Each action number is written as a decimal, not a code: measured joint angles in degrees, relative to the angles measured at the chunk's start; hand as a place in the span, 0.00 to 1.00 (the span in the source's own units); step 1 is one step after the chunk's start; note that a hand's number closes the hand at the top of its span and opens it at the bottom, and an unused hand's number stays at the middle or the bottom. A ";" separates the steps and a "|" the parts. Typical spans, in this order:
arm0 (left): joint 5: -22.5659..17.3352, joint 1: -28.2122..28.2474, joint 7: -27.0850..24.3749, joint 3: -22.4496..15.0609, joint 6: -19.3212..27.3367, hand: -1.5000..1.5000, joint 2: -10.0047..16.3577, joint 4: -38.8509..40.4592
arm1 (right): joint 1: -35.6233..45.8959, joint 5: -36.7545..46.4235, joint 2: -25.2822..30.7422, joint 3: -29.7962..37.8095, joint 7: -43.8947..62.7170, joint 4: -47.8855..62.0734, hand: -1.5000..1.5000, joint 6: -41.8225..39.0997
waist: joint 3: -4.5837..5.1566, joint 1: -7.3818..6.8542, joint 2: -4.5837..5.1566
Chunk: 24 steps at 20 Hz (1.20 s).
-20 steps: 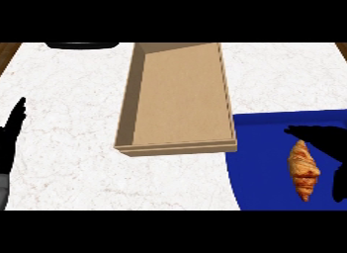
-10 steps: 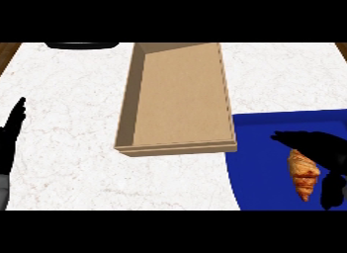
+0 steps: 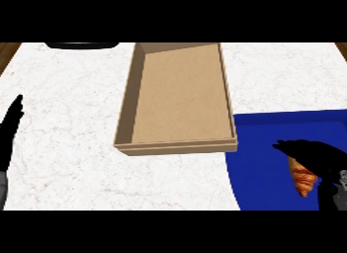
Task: Pick the croissant from the tray and place it in the cardboard box
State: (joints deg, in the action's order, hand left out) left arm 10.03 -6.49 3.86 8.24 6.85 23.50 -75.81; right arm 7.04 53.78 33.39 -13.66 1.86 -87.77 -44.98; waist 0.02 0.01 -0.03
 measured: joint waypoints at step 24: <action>2.92 -3.25 -1.13 -2.65 -1.33 0.50 -3.50 -0.01 | 37.88 2.66 3.05 5.35 -35.67 30.19 1.00 19.55 | -0.13 -5.92 1.82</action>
State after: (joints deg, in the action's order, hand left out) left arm 12.95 -9.75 2.73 5.59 5.52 20.00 -75.82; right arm 44.92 56.44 36.44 -8.31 -33.81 -57.58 -25.42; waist -0.11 -5.91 1.80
